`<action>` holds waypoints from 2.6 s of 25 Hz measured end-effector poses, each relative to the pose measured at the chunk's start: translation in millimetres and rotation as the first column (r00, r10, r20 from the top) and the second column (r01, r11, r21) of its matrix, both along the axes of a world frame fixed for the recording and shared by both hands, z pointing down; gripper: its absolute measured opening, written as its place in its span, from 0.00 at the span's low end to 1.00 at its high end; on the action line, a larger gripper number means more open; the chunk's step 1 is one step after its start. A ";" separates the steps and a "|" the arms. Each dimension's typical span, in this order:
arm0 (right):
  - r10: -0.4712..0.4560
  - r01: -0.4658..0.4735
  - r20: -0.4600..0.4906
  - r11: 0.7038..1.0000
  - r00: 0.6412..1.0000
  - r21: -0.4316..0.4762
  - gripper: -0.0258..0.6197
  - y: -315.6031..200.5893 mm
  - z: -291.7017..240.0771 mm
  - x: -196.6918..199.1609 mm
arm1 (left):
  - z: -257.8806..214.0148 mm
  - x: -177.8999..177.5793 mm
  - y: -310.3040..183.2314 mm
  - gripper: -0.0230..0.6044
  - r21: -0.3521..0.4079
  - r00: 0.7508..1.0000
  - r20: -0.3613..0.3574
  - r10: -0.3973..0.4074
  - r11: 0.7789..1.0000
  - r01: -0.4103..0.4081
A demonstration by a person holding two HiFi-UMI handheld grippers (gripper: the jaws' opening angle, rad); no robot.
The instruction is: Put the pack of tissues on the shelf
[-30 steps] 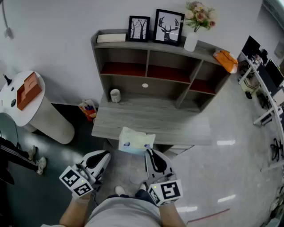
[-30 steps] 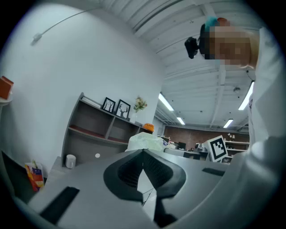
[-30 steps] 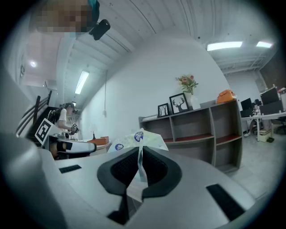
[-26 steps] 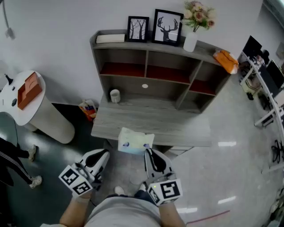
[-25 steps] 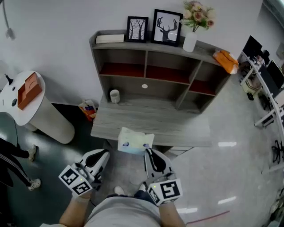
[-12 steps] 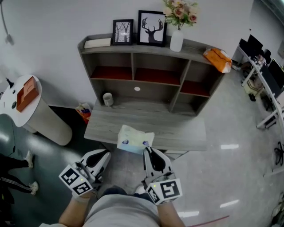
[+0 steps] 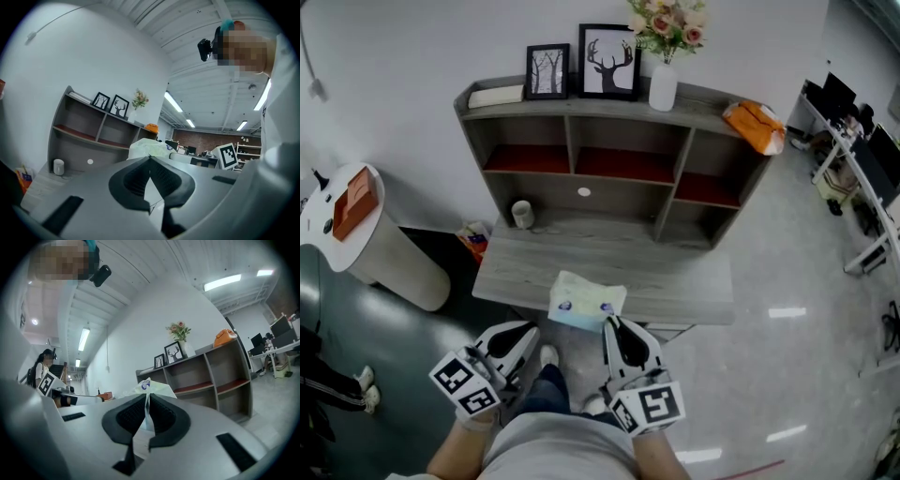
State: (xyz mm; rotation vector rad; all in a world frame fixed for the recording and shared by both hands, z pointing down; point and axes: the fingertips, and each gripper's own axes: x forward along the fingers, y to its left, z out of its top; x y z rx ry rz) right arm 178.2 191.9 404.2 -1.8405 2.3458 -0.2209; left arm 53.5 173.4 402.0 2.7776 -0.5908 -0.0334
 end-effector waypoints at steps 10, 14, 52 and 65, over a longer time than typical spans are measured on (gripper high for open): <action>-0.010 0.009 -0.006 0.999 1.000 -0.037 0.09 -50.1 15.5 -4.2 | 14.9 -5.0 -51.4 0.06 -0.037 1.000 -0.022 0.000 0.999 -0.001; -0.021 0.021 -0.007 0.998 1.000 -0.065 0.09 -86.6 22.5 -15.9 | 22.0 -16.1 -86.4 0.06 -0.062 1.000 -0.024 -0.003 0.998 0.001; 0.013 -0.022 -0.159 0.998 0.987 -0.052 0.09 -467.5 -3.1 -139.1 | 16.0 -183.0 -361.2 0.06 -0.093 0.984 -0.032 -0.176 0.981 0.172; -0.032 0.010 -0.195 0.994 0.980 -0.109 0.09 -536.7 14.4 -142.4 | 18.8 -196.1 -360.4 0.06 -0.133 0.941 -0.021 -0.338 0.934 0.332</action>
